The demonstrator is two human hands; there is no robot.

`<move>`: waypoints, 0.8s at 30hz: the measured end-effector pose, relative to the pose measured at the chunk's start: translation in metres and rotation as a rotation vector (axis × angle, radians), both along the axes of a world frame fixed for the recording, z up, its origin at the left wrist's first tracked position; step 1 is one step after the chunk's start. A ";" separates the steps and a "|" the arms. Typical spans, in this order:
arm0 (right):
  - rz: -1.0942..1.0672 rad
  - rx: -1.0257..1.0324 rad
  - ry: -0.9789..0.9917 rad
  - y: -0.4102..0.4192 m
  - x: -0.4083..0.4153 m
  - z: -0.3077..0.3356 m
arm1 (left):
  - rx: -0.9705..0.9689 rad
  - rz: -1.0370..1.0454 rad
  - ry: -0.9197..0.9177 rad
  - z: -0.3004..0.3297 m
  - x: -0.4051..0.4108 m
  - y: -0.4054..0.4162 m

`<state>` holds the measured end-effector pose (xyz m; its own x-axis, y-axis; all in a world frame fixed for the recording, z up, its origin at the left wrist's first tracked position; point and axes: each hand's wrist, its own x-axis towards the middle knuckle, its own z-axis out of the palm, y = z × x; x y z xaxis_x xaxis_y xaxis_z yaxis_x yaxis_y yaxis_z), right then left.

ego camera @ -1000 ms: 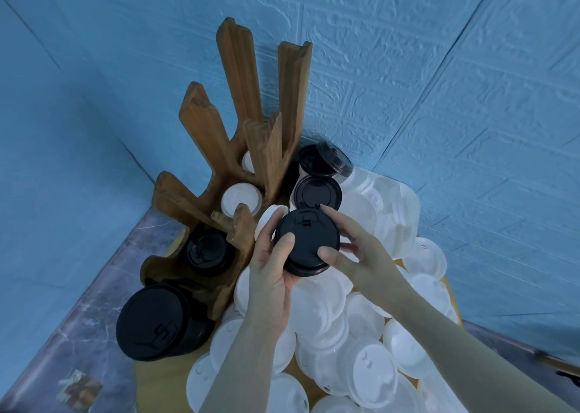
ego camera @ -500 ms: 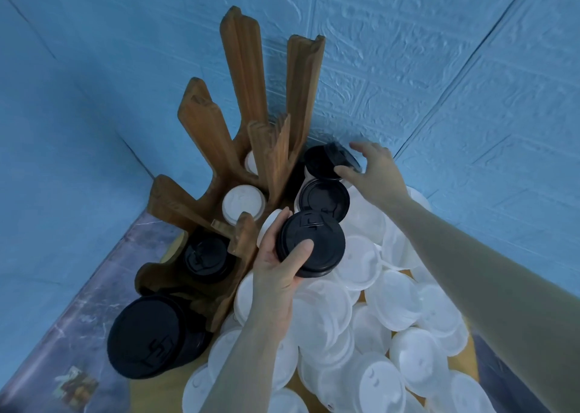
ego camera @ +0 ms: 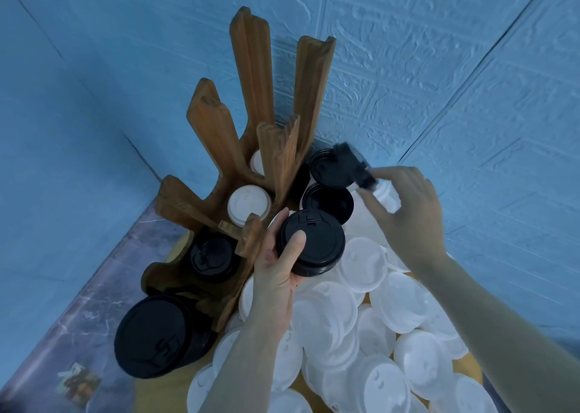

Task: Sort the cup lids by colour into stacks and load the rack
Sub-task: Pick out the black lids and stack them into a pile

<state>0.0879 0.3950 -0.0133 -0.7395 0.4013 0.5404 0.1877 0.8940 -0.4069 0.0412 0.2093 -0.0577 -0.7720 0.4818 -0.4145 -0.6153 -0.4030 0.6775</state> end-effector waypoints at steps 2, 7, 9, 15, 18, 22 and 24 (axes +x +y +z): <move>0.179 0.059 -0.006 -0.015 0.020 0.005 | 0.006 0.014 -0.010 0.001 0.001 0.000; 0.463 0.172 -0.114 -0.033 0.046 -0.004 | 0.033 0.020 -0.031 0.005 0.007 -0.002; 0.515 0.172 -0.133 -0.036 0.048 -0.008 | 0.039 -0.008 -0.007 0.008 0.010 -0.003; 0.443 -0.303 -0.229 -0.044 0.050 -0.008 | 0.072 -0.043 0.043 0.005 0.014 -0.007; 0.417 -0.500 -0.290 -0.046 0.048 -0.014 | 0.082 -0.053 0.063 0.003 0.014 -0.010; 0.437 -0.509 -0.297 -0.050 0.046 -0.021 | 0.076 -0.051 0.090 0.000 0.010 -0.013; 0.453 -0.539 -0.313 -0.049 0.041 -0.020 | 0.076 -0.038 0.078 -0.001 0.009 -0.014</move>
